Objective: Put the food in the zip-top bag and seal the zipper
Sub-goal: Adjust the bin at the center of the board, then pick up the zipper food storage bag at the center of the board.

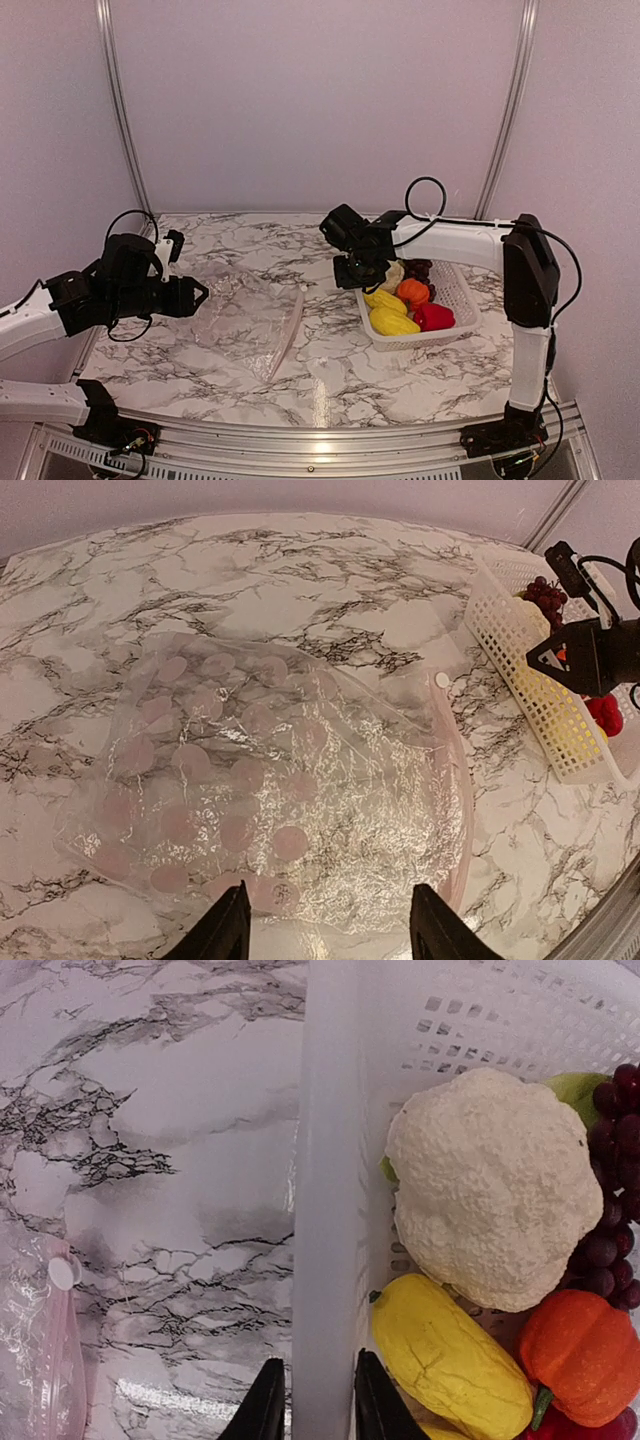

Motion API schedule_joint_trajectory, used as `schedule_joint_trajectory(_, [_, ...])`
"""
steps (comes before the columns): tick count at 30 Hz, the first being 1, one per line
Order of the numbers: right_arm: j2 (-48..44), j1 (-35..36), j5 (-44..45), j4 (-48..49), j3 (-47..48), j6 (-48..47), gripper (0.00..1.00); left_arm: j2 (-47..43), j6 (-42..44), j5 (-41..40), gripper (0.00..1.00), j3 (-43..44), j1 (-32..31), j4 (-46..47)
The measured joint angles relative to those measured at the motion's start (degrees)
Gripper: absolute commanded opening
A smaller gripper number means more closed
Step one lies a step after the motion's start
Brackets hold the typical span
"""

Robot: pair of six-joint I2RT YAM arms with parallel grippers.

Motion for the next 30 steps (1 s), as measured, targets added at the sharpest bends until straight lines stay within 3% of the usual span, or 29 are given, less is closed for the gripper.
schedule_joint_trajectory(2, [-0.2, 0.0, 0.1, 0.5, -0.4, 0.0, 0.25, 1.5, 0.3, 0.1, 0.53, 0.9, -0.2, 0.1])
schedule_joint_trajectory(6, [-0.2, 0.0, 0.1, 1.2, -0.4, 0.6, 0.5, 4.3, 0.0, -0.3, 0.52, 2.9, -0.7, 0.3])
schedule_joint_trajectory(10, [-0.5, 0.0, -0.7, 0.9, 0.4, 1.6, 0.62, 8.2, -0.7, -1.5, 0.53, 5.1, -3.3, 0.9])
schedule_joint_trajectory(14, [-5.3, 0.0, -1.3, 0.8, 0.1, 2.0, 0.65, 16.0, -0.5, -4.0, 0.53, 10.9, -8.9, 0.7])
schedule_joint_trajectory(18, [-16.5, -0.1, -1.2, 2.9, -3.5, 1.7, 0.66, 25.5, -0.2, -7.6, 0.52, 18.6, -15.0, 0.0])
schedule_joint_trajectory(23, [-29.6, -0.1, 0.1, 6.0, -11.1, 1.7, 0.67, 37.9, -1.1, -12.6, 0.44, 28.7, -21.3, -4.3])
schedule_joint_trajectory(30, [-36.7, -0.3, 1.0, 7.3, -22.3, 1.8, 0.66, 54.1, -6.1, -16.2, 0.56, 41.4, -25.9, -14.9])
